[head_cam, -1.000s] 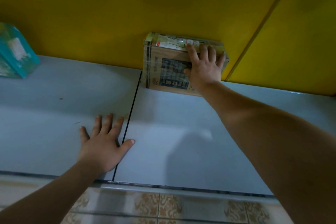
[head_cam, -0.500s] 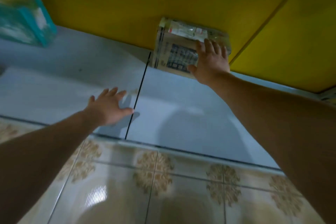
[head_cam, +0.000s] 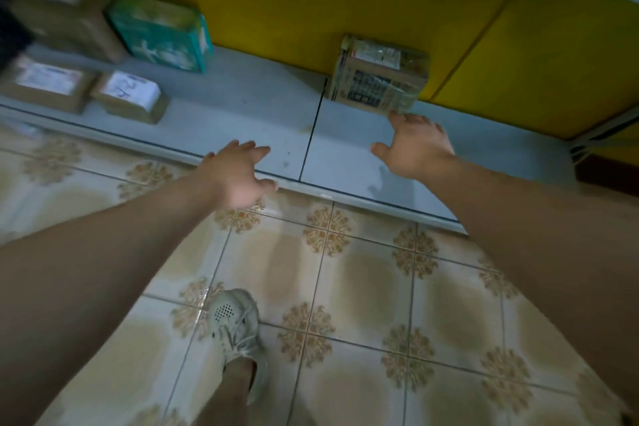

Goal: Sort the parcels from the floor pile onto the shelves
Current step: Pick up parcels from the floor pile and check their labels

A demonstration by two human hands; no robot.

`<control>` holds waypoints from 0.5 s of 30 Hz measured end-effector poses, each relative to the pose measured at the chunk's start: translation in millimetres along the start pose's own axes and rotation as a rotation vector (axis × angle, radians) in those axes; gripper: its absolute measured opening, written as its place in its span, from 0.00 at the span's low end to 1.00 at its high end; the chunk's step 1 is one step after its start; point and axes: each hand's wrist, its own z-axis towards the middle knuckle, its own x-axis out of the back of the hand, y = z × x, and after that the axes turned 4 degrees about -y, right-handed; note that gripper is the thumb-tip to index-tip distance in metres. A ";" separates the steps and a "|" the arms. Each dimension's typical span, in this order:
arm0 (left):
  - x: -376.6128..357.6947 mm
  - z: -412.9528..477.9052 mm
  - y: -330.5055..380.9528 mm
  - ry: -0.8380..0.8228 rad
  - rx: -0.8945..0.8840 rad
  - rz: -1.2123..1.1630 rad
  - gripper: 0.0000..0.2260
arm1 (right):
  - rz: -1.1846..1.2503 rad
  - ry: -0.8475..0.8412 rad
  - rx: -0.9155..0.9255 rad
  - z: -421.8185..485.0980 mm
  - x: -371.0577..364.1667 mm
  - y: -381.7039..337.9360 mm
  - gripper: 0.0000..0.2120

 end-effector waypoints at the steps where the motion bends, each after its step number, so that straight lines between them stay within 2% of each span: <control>1: 5.8 -24.2 3.1 0.019 0.004 -0.004 0.34 | 0.006 0.005 0.005 -22.2 10.9 -1.4 0.34; 10: 76.0 -284.7 56.0 0.093 -0.058 0.001 0.34 | 0.115 -0.014 0.026 -257.1 134.0 -28.1 0.33; 15: 119.4 -421.6 49.9 0.133 -0.087 0.039 0.32 | 0.112 0.021 0.045 -370.6 198.1 -67.7 0.32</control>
